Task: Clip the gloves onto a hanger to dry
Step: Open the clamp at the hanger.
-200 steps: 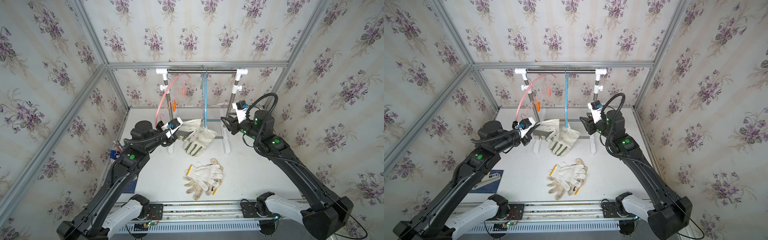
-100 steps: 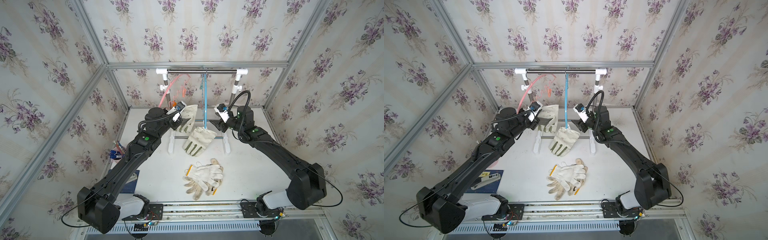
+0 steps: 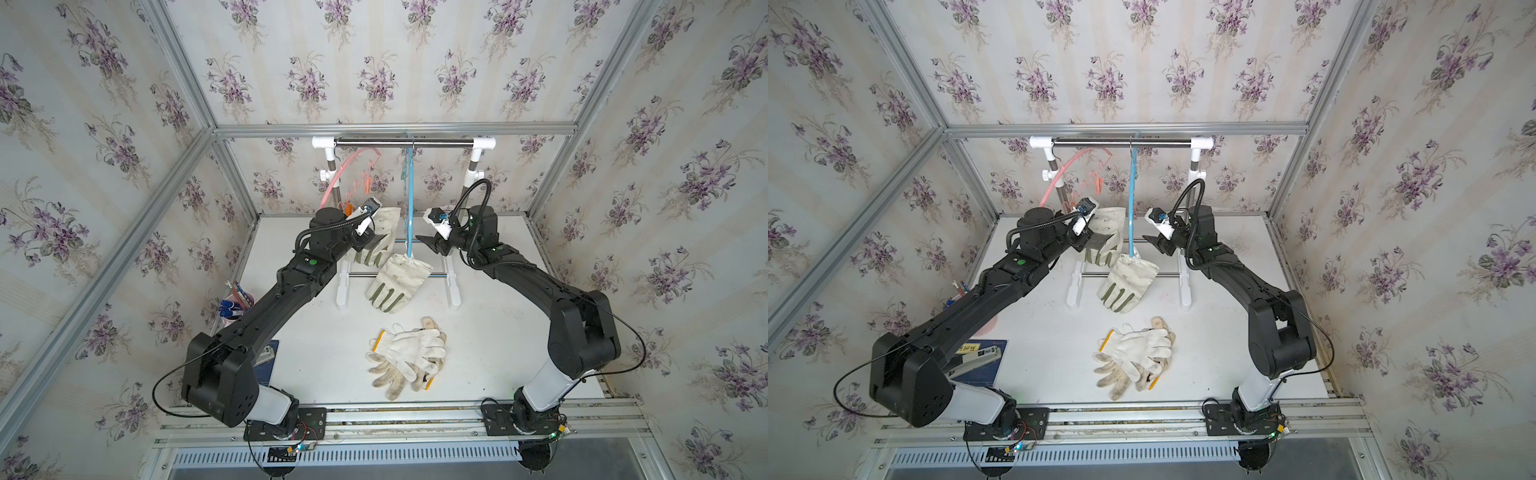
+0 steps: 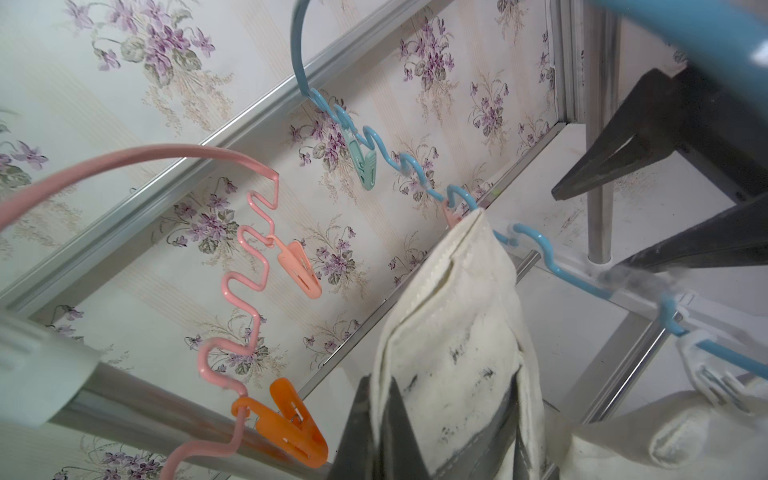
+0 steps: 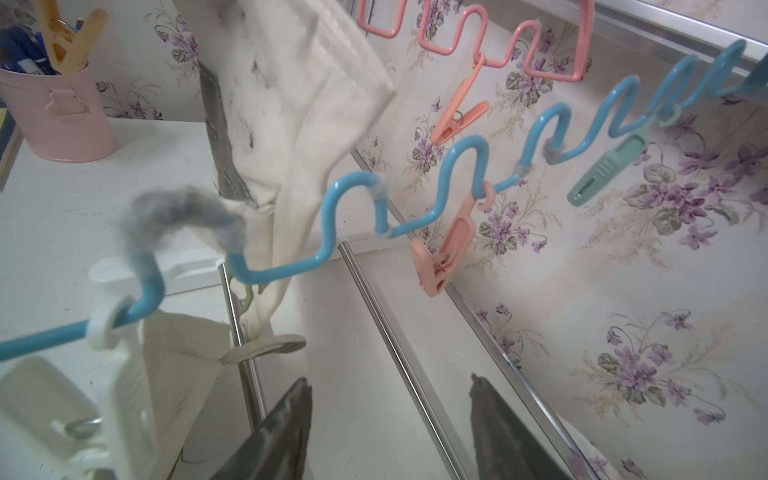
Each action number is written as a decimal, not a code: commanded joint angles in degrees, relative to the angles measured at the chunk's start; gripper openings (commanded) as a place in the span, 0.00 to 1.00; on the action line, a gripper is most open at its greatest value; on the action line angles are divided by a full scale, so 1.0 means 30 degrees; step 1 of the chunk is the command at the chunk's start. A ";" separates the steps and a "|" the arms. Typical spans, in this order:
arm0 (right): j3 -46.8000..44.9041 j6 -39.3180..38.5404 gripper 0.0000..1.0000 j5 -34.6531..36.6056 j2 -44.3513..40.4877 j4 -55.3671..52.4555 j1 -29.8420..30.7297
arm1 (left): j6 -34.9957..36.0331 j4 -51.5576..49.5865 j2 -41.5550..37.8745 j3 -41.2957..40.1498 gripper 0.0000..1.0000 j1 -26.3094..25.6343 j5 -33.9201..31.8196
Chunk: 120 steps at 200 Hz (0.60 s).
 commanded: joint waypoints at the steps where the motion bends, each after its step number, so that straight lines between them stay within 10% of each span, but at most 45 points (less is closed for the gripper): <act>1: 0.0649 -0.0175 0.64 -0.1266 0.0801 0.2286 0.0001 | -0.0023 0.1383 0.0241 0.0069 0.00 0.0031 -0.0444; 120: 0.4632 0.0765 0.62 -0.3174 0.5260 0.4122 -0.0019 | -0.0650 0.3622 0.1246 -0.1246 0.00 0.0534 -0.0918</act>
